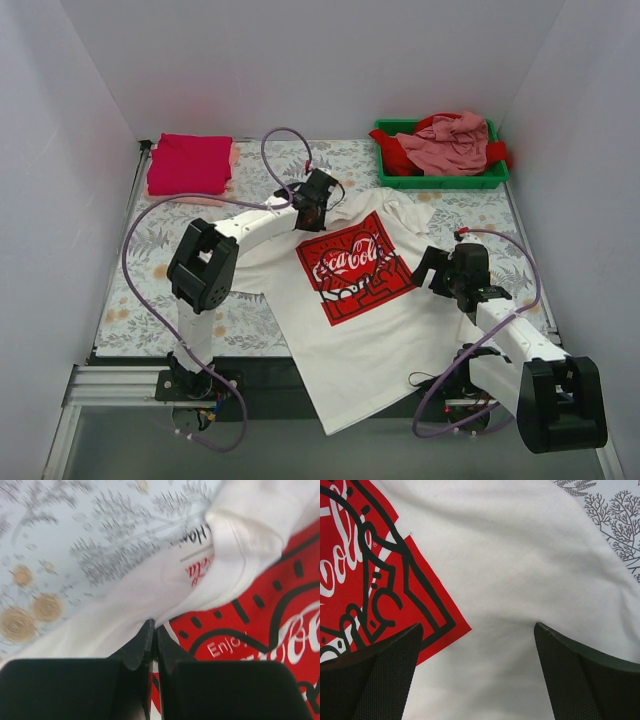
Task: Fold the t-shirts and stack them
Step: Flatten the tshirt out
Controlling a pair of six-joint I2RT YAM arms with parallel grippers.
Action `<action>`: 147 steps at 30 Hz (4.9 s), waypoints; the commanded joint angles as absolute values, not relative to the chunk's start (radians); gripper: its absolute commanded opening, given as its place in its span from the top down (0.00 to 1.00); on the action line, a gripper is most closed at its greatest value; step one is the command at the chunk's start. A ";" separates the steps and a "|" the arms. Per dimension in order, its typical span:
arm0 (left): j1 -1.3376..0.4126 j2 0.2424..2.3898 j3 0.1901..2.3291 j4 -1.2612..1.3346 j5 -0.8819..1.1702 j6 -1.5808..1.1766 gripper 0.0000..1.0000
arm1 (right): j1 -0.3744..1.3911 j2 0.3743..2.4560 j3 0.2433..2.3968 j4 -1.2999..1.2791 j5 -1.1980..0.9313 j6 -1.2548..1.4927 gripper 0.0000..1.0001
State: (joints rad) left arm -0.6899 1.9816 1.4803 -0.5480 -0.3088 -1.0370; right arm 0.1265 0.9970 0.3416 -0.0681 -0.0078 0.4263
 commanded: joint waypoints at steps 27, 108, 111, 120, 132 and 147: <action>-0.397 1.872 1.437 -0.364 0.219 -1.055 0.14 | 0.120 0.927 0.336 -0.166 -0.048 0.413 0.02; -0.604 1.151 0.667 -0.764 -0.313 -1.784 0.13 | 0.403 1.347 0.876 -0.146 -0.224 0.318 0.02; -0.604 1.131 0.631 -0.746 -0.331 -1.799 0.21 | 0.403 1.322 0.838 -0.147 -0.230 0.313 0.02; -0.600 1.233 0.618 -0.640 -0.393 -1.775 0.25 | 0.402 1.312 0.798 -0.146 -0.238 0.305 0.02; -0.546 1.313 0.653 -0.528 -0.368 -1.660 0.36 | 0.403 1.298 0.782 -0.149 -0.219 0.290 0.02; -0.522 1.440 0.690 -0.440 -0.308 -1.585 0.63 | 0.403 1.307 0.773 -0.161 -0.210 0.284 0.02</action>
